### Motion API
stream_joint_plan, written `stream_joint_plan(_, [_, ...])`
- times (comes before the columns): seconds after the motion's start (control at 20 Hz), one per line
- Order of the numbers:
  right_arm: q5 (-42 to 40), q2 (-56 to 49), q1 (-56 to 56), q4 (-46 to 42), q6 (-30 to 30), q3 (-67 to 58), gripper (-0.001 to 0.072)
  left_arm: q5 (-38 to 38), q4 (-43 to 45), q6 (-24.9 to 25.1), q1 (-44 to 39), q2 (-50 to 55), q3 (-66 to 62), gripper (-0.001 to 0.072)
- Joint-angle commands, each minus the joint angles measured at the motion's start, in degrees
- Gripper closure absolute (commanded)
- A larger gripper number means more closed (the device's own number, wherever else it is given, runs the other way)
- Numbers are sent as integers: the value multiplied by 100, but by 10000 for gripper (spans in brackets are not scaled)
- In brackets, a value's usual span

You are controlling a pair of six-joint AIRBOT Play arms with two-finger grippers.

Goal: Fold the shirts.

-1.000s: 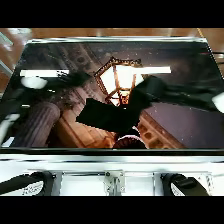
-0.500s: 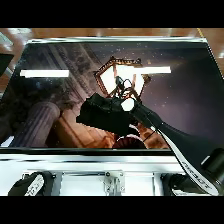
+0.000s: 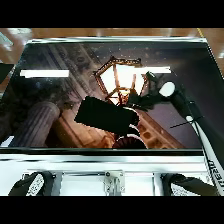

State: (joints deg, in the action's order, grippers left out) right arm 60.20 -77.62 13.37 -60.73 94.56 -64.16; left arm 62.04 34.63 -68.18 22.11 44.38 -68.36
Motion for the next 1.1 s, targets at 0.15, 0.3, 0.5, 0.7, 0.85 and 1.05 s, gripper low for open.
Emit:
stream_joint_plan(0.15, [125, -525, -271, 398, -120, 887, 48, 369, 15, 4, 7, -9, 2, 671])
stream_joint_plan(0.3, [-354, -1019, -63, 1027, -544, 887, 48, 492, 13, 2, 7, -9, 2, 671])
stream_joint_plan(0.5, [-518, -1434, 39, 2277, -1233, 887, 48, 516, -11, -4, -15, -22, 2, 671])
stream_joint_plan(0.7, [-520, -1711, 37, 3126, -1720, 887, 167, 503, -7, -2, -190, -15, 2, 671])
stream_joint_plan(0.85, [-595, -1714, -33, 3289, -2430, 802, 649, 494, -7, -37, -424, -15, 31, 671])
stream_joint_plan(1.05, [-590, -1711, -918, 3370, -2774, 205, 649, 487, -7, -629, -1130, -20, 31, 672])
